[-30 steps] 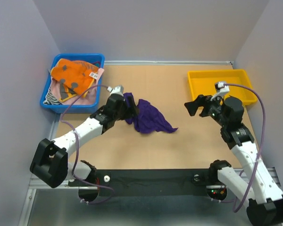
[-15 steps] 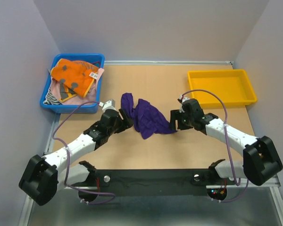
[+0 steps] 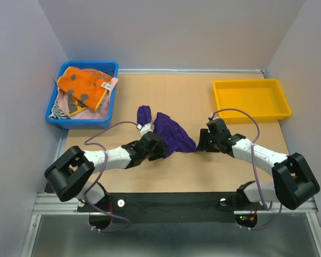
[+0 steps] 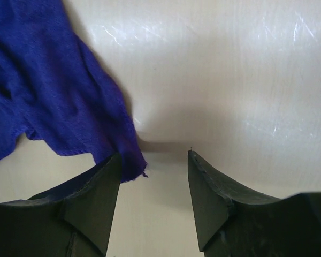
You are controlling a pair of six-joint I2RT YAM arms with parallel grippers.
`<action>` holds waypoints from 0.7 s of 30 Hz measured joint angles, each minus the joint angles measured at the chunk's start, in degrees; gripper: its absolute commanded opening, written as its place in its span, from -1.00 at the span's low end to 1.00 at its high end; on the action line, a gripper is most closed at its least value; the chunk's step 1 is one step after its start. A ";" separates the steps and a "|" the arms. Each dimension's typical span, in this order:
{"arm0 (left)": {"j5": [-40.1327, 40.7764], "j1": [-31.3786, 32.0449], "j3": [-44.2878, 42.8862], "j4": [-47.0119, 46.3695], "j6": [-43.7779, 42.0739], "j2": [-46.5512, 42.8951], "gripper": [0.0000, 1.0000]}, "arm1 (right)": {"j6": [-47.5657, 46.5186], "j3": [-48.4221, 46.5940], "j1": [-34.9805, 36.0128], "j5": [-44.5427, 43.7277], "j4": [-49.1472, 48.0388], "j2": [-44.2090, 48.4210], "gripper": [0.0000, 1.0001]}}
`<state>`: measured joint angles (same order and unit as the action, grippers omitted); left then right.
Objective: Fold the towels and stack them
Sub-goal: Move the towel to the center of the board
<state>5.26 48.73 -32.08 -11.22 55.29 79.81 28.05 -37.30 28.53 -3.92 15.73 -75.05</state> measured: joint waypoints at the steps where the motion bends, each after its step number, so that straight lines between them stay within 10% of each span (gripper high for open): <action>1: 0.31 0.55 -0.57 -0.04 0.39 0.92 0.13 | 0.46 0.70 0.00 -0.20 -0.09 0.22 0.14; 21: 5.62 1.97 -4.00 3.80 4.13 4.74 0.07 | 13.33 10.71 -0.07 0.07 -11.72 7.61 0.02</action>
<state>10.87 50.70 -36.07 -7.42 59.42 84.55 41.39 -26.59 28.47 -3.86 4.01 -67.44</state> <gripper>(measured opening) 0.568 0.513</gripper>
